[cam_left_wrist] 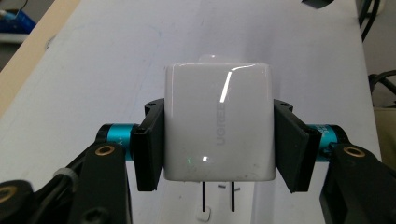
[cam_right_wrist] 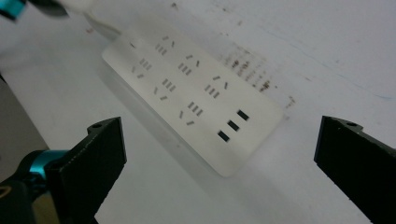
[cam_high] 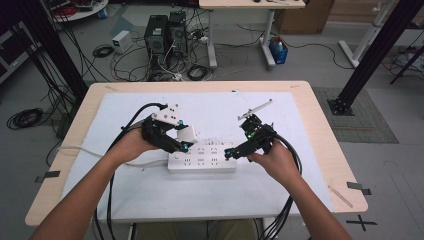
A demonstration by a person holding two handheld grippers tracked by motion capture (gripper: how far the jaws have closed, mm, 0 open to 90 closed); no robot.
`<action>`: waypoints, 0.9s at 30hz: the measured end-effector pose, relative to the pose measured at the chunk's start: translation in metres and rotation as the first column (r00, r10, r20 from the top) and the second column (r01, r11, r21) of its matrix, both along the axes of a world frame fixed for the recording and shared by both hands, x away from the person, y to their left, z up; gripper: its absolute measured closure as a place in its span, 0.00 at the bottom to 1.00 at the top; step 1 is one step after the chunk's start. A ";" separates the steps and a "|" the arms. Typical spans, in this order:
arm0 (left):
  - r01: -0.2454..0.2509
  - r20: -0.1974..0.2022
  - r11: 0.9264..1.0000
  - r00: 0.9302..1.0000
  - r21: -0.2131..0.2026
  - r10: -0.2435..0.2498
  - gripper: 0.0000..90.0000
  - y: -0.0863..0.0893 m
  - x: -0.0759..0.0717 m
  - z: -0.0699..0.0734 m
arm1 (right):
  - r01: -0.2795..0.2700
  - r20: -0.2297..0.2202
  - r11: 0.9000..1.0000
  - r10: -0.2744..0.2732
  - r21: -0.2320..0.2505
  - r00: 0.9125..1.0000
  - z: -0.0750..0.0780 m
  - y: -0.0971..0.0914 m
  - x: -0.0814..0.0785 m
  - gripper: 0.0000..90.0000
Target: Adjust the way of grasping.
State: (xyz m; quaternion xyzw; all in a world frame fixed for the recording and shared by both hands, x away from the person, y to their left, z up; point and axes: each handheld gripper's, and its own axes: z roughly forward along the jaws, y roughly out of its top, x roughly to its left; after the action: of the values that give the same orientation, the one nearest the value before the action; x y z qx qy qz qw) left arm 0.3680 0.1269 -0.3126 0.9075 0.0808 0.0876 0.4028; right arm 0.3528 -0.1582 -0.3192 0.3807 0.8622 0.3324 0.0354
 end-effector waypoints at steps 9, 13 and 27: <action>0.051 0.006 0.998 0.999 -0.039 -0.051 0.47 -0.014 0.005 0.000 | 0.040 -0.106 0.970 -0.015 0.239 0.994 0.005 0.003 0.007 0.02; 0.067 0.015 0.997 0.998 -0.022 -0.067 0.47 -0.018 0.006 0.000 | 0.071 -0.186 0.939 -0.008 0.336 0.983 0.002 0.003 0.011 0.02; 0.097 0.059 0.995 0.994 -0.018 -0.096 0.47 -0.033 0.004 0.001 | 0.142 -0.349 0.860 0.045 0.490 0.936 -0.002 0.012 0.026 0.04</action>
State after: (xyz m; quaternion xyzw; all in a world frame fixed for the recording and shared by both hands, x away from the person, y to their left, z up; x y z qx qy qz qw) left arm 0.3721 0.0938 -0.3114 0.9032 0.0260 0.0936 0.4180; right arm 0.3788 -0.1458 -0.3216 0.4511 0.7263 0.4740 -0.2106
